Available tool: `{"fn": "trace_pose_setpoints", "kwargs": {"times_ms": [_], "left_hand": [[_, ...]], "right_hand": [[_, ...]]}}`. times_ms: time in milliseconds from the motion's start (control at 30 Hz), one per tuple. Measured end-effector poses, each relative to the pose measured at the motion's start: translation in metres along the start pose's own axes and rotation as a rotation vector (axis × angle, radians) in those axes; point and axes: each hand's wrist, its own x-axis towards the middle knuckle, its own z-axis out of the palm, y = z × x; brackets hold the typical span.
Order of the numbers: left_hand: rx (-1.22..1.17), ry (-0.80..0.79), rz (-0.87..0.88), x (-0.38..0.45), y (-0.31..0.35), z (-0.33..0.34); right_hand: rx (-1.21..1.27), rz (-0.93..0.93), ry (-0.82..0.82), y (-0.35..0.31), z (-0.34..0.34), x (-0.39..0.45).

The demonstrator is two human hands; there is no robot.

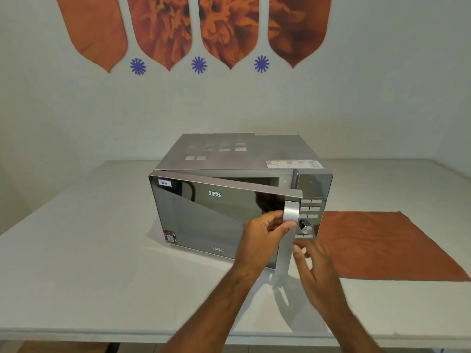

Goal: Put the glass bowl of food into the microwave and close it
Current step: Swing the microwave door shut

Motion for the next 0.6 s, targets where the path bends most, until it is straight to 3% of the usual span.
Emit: {"fn": "trace_pose_setpoints", "kwargs": {"times_ms": [200,600], "left_hand": [[0.044,0.002,0.036,0.027,-0.001,0.012],[0.109,-0.009,-0.012,0.064,-0.008,0.023]], "right_hand": [[0.136,0.138,-0.07,0.0,0.02,0.028],[0.145,0.126,-0.069,0.018,0.022,0.063]]}}
